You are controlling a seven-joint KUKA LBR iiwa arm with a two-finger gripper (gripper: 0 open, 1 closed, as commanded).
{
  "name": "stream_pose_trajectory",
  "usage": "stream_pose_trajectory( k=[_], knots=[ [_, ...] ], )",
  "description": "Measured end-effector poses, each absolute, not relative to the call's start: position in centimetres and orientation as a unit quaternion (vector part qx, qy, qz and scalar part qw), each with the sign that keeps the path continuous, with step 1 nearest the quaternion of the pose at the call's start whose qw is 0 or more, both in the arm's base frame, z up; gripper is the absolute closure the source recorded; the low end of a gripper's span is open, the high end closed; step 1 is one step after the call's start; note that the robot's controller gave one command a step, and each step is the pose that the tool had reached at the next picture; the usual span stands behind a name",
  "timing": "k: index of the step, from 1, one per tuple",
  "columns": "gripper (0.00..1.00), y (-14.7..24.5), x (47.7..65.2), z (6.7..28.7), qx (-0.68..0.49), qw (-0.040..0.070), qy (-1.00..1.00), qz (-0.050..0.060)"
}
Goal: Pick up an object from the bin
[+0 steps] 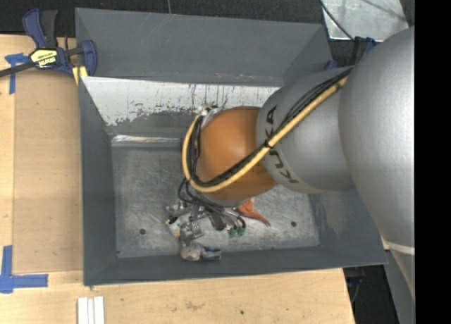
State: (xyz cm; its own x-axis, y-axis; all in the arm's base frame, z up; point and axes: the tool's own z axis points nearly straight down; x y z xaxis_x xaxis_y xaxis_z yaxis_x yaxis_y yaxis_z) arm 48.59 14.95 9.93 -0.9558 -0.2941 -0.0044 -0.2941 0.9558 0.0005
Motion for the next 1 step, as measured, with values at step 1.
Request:
stream_pose_trajectory(
  k=[1],
  knots=[
    [1.00, 13.59, 49.11, 10.51, -0.140, 0.002, 0.990, 0.001]
  ],
)
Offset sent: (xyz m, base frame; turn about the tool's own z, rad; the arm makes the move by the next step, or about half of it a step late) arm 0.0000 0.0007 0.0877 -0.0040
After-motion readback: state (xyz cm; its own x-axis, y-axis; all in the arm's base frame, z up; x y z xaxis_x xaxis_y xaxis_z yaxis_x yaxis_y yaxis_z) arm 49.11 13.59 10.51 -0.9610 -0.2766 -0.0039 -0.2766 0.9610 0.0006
